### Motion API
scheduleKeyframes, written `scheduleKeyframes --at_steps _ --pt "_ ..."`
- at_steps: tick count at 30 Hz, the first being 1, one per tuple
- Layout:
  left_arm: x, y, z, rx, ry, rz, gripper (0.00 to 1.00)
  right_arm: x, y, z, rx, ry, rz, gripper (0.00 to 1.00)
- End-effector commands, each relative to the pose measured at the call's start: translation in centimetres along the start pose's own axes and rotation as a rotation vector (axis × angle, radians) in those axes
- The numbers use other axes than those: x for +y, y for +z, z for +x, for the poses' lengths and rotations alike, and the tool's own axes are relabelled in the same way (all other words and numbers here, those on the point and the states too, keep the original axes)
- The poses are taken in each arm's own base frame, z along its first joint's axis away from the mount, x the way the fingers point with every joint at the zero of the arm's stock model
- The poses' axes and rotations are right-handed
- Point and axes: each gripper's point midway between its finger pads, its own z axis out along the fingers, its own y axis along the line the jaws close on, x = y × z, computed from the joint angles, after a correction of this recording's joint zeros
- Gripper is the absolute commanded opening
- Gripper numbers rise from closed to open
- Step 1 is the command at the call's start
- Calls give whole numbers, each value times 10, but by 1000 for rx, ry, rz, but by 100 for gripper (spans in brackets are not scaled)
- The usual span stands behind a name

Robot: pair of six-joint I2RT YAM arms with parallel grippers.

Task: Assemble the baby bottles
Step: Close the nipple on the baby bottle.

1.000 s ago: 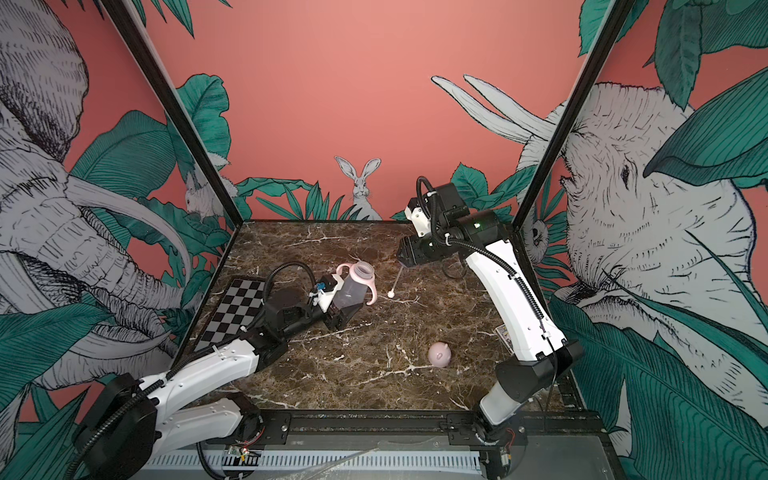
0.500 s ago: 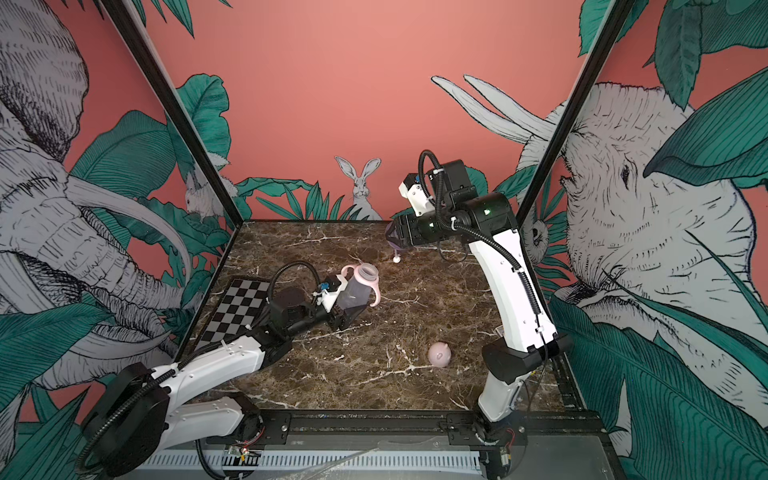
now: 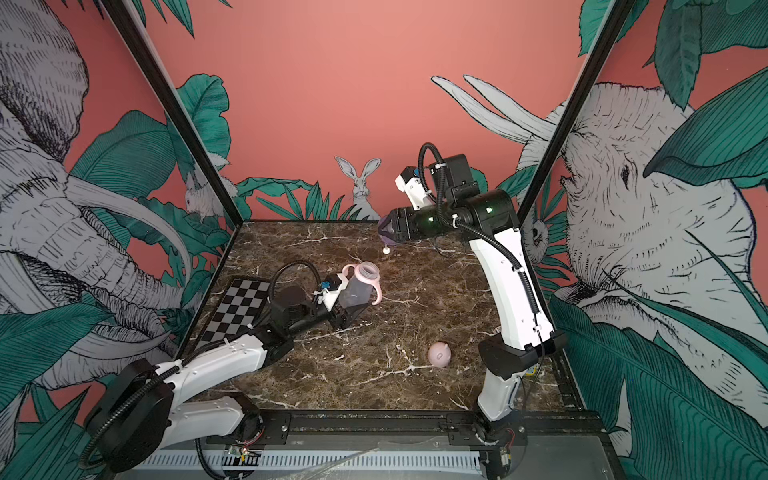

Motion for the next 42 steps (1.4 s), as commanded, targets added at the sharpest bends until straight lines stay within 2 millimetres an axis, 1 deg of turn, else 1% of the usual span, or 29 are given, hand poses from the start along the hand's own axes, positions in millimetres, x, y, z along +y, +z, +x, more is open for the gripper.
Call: scheduleKeyframes --at_steps 1,6,11,18,24,32,36,42 --pt "-1 1 -32 -94 24 12 54 11 -3 -15 -51 -12 -54 58" --pt "-1 2 -33 -97 20 13 55 16 0 -19 -60 -6 -94 58" --pt "0 4 -35 -105 20 8 55 19 3 -17 -49 1 -118 57" --pt "0 9 -35 -107 17 19 55 23 -4 -19 -68 -5 -124 57" --pt "2 10 -38 -114 18 12 55 23 -2 -15 -58 -2 -131 57" --pt "2 8 -49 -143 29 8 55 17 9 -1 -11 17 -140 57" --pt "1 10 -50 -138 36 16 55 19 4 -1 -22 13 -137 57" --pt "0 9 -43 -126 27 17 55 25 -6 -7 -46 -4 -137 57"
